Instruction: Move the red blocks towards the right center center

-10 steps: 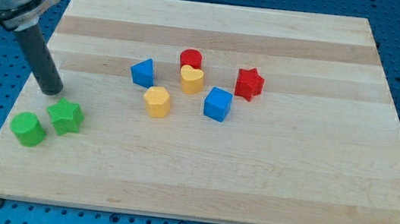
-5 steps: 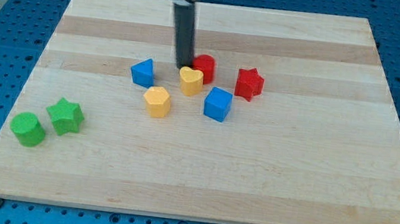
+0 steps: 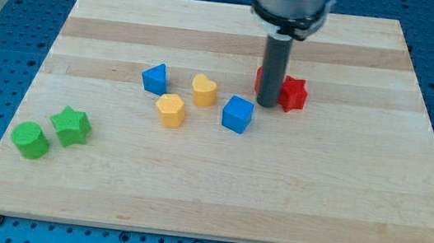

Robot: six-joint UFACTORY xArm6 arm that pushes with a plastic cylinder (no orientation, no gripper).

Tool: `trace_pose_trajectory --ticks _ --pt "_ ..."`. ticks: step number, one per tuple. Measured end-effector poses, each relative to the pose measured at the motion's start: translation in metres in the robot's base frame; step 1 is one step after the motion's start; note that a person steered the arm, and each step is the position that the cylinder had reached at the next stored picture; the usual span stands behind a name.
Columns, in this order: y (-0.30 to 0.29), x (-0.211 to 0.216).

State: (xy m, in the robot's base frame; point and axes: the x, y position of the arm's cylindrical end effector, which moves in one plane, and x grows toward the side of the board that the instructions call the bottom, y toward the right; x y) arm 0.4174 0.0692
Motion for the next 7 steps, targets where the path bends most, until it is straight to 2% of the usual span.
trace_pose_trajectory --ticks 2,3,4,5,6,7 --pt "0.039 -0.005" --pt "0.006 -0.009" --pt "0.022 -0.036" --pt "0.067 -0.034" --pt "0.078 -0.023" --pt "0.028 0.009"
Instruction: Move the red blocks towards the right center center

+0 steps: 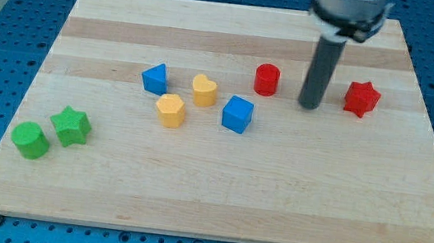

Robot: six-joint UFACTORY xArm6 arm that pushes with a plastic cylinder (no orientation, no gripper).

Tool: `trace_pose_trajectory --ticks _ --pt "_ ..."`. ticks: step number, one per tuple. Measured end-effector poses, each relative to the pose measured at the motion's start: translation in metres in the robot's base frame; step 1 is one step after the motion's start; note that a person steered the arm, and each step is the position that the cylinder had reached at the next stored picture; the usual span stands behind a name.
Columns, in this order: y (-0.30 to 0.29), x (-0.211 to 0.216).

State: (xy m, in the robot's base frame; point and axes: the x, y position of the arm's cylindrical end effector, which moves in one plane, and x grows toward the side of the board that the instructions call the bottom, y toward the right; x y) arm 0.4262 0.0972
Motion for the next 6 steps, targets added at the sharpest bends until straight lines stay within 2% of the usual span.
trace_pose_trajectory --ticks 1,2,3,4,5,6 --pt "-0.077 -0.015" --pt "-0.103 -0.071" --pt "-0.018 -0.059" --pt "-0.012 -0.050" --pt "-0.080 -0.037" --pt "-0.057 0.007"
